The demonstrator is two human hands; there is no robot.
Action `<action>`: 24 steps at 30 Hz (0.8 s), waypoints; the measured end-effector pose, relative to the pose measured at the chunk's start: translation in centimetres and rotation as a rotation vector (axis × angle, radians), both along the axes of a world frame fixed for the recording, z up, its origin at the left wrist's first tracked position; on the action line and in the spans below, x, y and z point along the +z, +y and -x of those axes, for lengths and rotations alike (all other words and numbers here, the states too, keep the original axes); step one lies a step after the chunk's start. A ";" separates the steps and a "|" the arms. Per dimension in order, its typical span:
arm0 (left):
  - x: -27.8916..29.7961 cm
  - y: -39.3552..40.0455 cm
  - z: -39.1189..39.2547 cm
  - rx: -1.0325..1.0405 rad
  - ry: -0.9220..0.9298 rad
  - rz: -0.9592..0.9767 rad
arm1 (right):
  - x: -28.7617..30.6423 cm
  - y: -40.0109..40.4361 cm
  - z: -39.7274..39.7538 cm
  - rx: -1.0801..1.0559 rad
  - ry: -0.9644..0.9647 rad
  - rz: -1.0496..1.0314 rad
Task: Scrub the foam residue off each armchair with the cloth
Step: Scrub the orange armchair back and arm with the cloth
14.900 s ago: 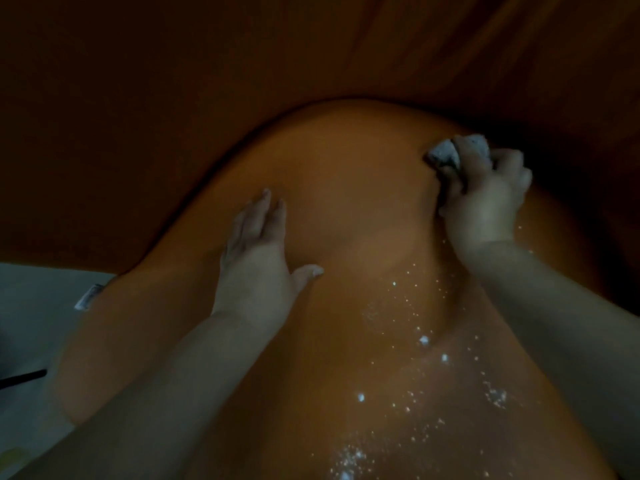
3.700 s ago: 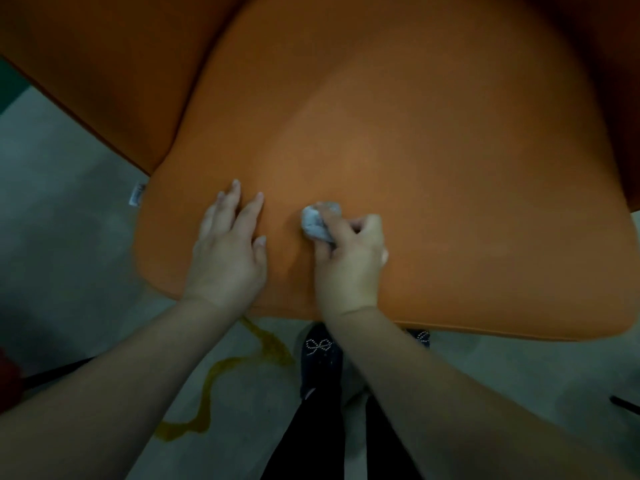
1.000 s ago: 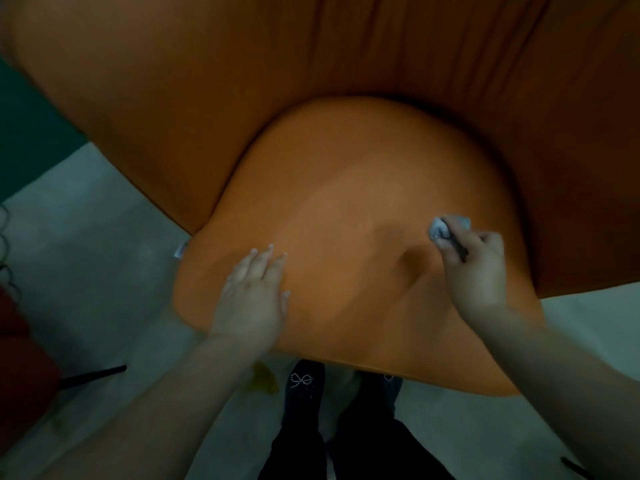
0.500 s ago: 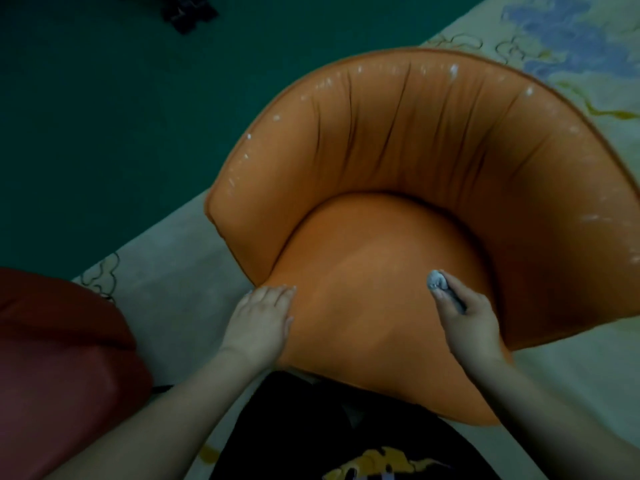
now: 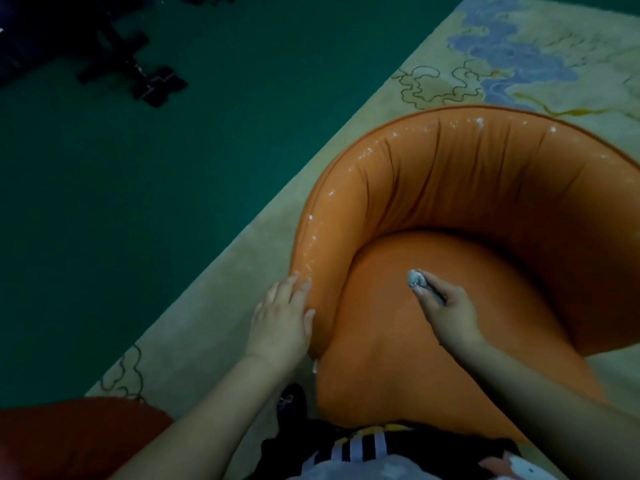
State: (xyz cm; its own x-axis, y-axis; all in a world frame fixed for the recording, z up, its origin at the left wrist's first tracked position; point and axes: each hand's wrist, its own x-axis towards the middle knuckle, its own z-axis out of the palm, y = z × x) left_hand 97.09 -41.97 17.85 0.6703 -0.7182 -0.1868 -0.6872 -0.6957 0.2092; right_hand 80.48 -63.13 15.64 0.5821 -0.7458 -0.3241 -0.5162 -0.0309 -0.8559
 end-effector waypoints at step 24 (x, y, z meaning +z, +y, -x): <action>-1.2 -4.5 -17.4 -0.211 0.355 0.005 | 1.6 7.6 -9.9 -0.410 -0.045 -0.081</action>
State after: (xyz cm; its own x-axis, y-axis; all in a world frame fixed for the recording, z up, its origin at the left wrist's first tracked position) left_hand 114.47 -46.48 16.61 0.4025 -0.8344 -0.3765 -0.6992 -0.5457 0.4619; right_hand 90.39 -55.48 17.26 0.2572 -0.8917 -0.3725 -0.4334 0.2381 -0.8692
